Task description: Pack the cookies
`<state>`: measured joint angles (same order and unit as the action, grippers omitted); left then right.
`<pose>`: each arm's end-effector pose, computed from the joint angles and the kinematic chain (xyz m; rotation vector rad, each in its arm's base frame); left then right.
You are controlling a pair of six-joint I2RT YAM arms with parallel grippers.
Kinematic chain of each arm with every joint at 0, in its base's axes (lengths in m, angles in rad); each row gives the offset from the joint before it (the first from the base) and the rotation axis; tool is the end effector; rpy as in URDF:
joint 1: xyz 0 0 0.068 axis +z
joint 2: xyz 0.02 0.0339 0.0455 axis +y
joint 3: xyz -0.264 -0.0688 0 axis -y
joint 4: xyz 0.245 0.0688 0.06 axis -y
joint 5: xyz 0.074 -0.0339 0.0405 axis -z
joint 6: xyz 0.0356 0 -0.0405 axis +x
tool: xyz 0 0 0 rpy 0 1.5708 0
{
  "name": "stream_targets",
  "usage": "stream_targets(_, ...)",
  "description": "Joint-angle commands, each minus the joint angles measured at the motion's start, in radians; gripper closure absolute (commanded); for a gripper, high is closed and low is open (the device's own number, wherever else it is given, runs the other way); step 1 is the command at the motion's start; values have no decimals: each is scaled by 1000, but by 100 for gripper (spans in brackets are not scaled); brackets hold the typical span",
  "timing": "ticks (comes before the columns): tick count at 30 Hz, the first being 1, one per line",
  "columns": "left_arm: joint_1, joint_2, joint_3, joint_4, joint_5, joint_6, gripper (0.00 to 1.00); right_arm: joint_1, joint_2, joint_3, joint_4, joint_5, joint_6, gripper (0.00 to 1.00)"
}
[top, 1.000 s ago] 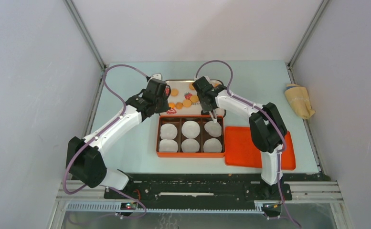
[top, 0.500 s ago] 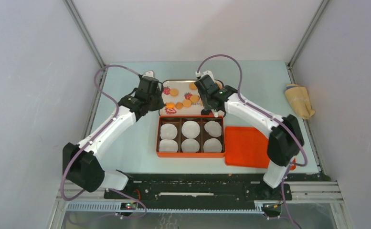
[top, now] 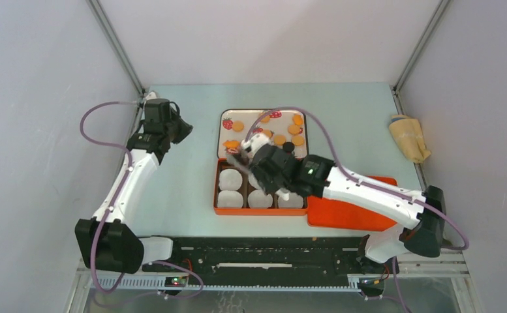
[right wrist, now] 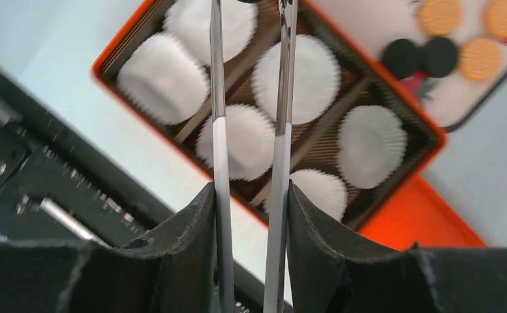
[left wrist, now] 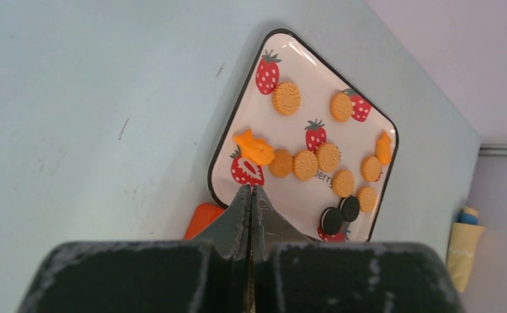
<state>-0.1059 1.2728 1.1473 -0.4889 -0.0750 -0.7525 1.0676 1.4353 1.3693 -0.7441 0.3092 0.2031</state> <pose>0.2812 -0.0272 0.3316 -0.7434 2.0834 -0.4016 0.1576 0.2639 0.3406 -0.8488 2.1884 0.2620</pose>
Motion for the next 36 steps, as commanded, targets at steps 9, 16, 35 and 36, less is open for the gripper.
stream_targets(9,4,-80,-119,50,67,-16,99,124,148,-4,22,3,56,93)
stream_targets(16,4,-90,-124,58,67,-3,99,120,208,-1,56,15,43,90)
stream_targets(35,2,-79,-127,91,162,15,98,128,124,70,34,146,37,46)
stream_targets(36,3,-79,-128,94,164,15,98,120,115,74,36,140,31,46)
